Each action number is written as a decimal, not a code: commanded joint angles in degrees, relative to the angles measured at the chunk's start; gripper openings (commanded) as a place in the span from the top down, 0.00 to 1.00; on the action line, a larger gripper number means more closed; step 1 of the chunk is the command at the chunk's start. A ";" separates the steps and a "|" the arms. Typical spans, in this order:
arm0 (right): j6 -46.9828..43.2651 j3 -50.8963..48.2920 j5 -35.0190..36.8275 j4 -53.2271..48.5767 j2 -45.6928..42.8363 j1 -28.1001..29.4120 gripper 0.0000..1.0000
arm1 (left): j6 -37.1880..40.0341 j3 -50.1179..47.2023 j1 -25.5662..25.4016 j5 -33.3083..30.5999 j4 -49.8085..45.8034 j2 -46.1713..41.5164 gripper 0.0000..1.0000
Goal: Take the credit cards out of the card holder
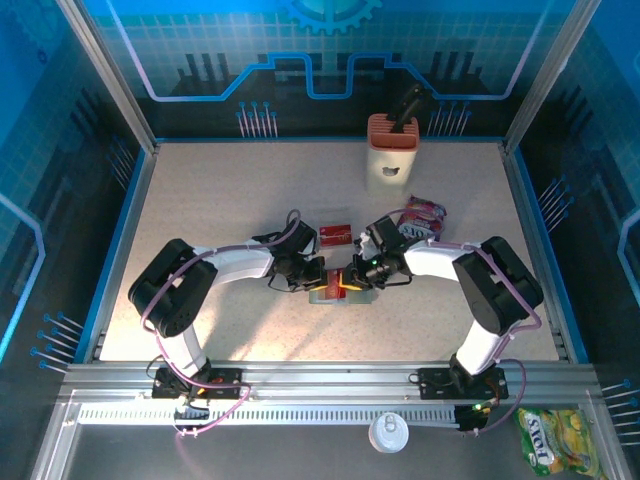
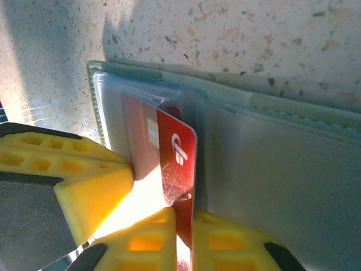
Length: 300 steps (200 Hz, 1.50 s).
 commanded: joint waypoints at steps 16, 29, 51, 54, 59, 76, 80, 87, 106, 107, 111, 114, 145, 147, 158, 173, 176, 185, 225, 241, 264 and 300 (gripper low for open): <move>-2.62 -1.42 1.68 -3.30 -3.09 -1.51 0.92 | 1.15 -1.47 -0.57 -2.48 -4.69 -0.38 0.96; -3.16 -1.69 1.81 -3.91 -4.09 -1.83 0.92 | 1.00 -1.71 -0.57 -2.54 -4.58 -0.40 0.96; -3.96 -1.71 2.12 -5.42 -5.76 -2.12 0.93 | 0.48 -2.15 -0.71 -2.63 -4.17 -0.70 0.95; -4.05 -1.67 2.19 -5.62 -5.95 -2.13 0.94 | 0.40 -2.30 -0.70 -2.63 -4.10 -0.79 0.95; -4.19 -1.61 2.28 -5.95 -6.35 -2.20 0.94 | 0.28 -2.41 -0.71 -2.74 -4.00 -1.03 0.95; -4.97 -1.07 2.78 -7.52 -7.27 -2.25 0.94 | -0.15 -2.77 -0.87 -2.59 -3.45 -1.52 0.95; -5.21 -0.93 2.96 -8.07 -7.47 -2.22 0.95 | -0.33 -2.84 -0.88 -2.57 -3.31 -1.72 0.95; -5.78 -0.46 3.45 -9.06 -7.89 -2.22 0.95 | -0.55 -2.98 -0.91 -2.53 -3.12 -1.85 0.95; -7.03 0.85 5.05 -12.10 -9.77 -2.29 0.95 | -1.03 -3.46 -1.10 -2.61 -2.74 -2.61 0.94; -7.09 0.94 5.12 -12.29 -9.91 -2.29 0.95 | -1.04 -3.47 -1.10 -2.57 -2.70 -2.68 0.95; -7.36 1.20 5.30 -12.64 -10.44 -2.29 0.95 | -1.12 -3.50 -1.07 -2.58 -2.82 -2.92 0.94; -7.63 1.41 5.48 -12.91 -10.82 -2.29 0.95 | -1.11 -3.61 -1.10 -2.60 -2.84 -3.09 0.94; -12.14 4.81 6.93 -15.68 -12.39 -2.38 0.95 | -2.60 -5.84 -1.10 -1.82 1.37 -5.53 0.88; -12.52 5.12 6.94 -15.93 -12.36 -2.38 0.95 | -2.69 -6.01 -1.06 -1.82 1.61 -5.67 0.87; -15.63 6.44 7.08 -17.63 -12.17 -2.32 0.94 | -2.90 -6.16 -1.01 -1.96 2.06 -6.25 0.86; -20.57 7.77 8.74 -19.32 -12.74 -1.94 0.95 | -3.05 -6.07 -0.92 -2.81 2.02 -7.47 0.84; -21.65 7.98 9.13 -19.52 -12.96 -1.88 0.96 | -3.08 -6.16 -0.99 -2.91 2.07 -7.77 0.84; -25.27 8.67 10.55 -20.22 -13.45 -1.77 0.96 | -3.11 -6.10 -0.90 -3.32 1.99 -8.77 0.83; -45.60 12.38 16.75 -24.12 -13.31 -0.27 1.00 | -2.16 -6.55 -0.71 -6.12 0.20 -11.71 0.82; -54.14 14.68 19.26 -26.80 -11.75 0.76 1.00 | -1.51 -6.27 -0.57 -7.19 -1.54 -11.56 0.82; -65.12 19.83 21.72 -32.61 -8.21 1.97 1.00 | -0.32 -5.66 -0.56 -8.87 -4.81 -11.26 0.82; -76.72 26.96 23.50 -38.85 -3.55 3.77 1.00 | 1.35 -6.22 -0.57 -10.59 -6.28 -11.30 0.88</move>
